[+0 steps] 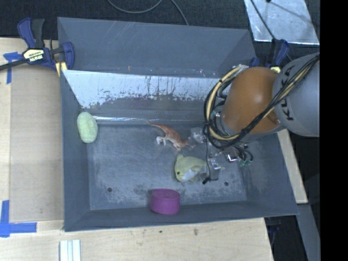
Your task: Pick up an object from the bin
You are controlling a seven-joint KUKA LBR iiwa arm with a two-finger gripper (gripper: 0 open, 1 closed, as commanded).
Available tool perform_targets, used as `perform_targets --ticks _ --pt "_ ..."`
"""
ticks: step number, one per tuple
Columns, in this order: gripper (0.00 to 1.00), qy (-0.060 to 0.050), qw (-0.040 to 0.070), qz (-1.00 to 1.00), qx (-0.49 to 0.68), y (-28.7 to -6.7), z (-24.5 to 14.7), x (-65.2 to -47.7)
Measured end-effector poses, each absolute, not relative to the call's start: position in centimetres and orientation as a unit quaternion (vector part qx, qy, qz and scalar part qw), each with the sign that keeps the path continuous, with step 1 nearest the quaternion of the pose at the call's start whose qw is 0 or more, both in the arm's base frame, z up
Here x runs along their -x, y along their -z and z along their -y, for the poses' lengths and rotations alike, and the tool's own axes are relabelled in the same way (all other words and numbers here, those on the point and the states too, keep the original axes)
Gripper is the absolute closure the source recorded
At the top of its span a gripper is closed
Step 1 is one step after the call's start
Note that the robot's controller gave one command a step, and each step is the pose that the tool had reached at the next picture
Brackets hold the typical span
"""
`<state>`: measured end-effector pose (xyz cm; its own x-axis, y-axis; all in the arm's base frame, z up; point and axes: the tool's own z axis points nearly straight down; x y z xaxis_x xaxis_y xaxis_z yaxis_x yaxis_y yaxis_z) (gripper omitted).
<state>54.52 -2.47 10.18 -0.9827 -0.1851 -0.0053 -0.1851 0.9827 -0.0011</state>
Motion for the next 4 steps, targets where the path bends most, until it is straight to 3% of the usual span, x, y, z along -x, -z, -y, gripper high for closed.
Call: perform_targets --ticks 1,2,4 --pt "0.00 0.000 0.001 -0.990 0.142 -7.54 1.56 -54.36" --pt "1.00 0.000 0.003 -0.996 0.094 -7.11 0.82 -55.27" --pt "1.00 0.000 0.002 -0.996 0.094 -7.40 0.82 -55.19"
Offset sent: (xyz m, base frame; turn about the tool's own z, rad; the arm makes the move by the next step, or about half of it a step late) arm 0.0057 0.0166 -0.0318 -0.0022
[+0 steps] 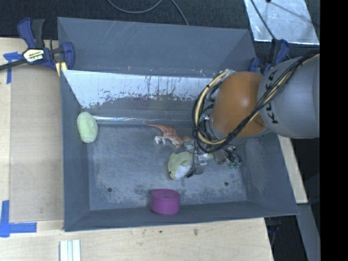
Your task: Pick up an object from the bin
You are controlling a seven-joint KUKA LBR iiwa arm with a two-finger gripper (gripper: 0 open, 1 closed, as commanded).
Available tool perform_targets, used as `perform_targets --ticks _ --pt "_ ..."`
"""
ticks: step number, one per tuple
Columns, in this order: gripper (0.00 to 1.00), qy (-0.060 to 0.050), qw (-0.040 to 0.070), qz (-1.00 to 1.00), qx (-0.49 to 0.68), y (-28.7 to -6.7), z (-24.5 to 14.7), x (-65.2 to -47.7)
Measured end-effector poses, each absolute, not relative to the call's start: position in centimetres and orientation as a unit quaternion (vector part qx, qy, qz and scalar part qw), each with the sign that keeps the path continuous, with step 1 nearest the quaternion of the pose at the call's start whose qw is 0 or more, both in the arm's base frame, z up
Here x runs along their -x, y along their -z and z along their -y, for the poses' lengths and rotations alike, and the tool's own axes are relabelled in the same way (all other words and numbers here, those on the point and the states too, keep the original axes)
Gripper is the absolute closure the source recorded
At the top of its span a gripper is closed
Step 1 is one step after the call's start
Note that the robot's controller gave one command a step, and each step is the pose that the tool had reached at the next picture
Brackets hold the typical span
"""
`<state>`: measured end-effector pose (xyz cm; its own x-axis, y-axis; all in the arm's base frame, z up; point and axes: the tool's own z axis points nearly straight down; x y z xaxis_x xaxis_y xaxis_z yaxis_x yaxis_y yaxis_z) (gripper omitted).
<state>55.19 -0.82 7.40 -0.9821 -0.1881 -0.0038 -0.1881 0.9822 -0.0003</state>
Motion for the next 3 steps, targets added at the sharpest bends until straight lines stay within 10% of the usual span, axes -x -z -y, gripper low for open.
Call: perform_targets --ticks 3 --pt "1.00 0.000 0.000 -0.996 0.095 -12.9 0.8 -55.1"
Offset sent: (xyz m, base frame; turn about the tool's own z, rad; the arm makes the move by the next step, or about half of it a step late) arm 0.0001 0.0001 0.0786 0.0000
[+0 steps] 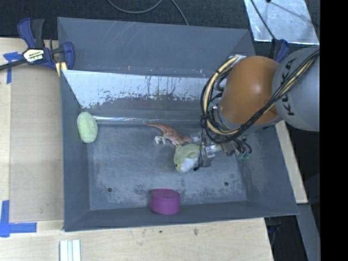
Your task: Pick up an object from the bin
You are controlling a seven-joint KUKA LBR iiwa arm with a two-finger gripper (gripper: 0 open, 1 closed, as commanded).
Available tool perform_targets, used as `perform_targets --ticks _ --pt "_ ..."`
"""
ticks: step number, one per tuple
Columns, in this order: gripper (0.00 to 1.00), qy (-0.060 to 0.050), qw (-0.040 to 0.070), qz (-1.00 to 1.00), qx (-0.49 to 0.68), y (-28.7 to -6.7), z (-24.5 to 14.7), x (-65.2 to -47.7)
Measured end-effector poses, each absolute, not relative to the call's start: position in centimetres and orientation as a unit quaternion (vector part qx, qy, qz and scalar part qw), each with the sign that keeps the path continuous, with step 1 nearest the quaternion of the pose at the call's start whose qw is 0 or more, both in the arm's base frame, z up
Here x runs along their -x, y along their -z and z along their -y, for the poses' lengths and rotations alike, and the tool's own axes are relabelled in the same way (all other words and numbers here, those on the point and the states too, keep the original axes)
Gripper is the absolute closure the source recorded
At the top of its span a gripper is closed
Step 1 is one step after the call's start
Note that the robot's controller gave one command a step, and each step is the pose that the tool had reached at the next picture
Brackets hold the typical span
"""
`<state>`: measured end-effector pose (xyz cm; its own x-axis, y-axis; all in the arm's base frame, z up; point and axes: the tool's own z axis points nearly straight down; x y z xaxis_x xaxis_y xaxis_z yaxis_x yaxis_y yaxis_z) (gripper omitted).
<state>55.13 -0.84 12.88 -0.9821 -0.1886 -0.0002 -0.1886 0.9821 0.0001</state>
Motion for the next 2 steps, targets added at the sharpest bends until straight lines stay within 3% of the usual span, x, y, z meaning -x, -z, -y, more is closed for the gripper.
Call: perform_targets --ticks 2 --pt "1.00 0.000 0.004 -0.995 0.095 -15.55 0.85 -55.29"
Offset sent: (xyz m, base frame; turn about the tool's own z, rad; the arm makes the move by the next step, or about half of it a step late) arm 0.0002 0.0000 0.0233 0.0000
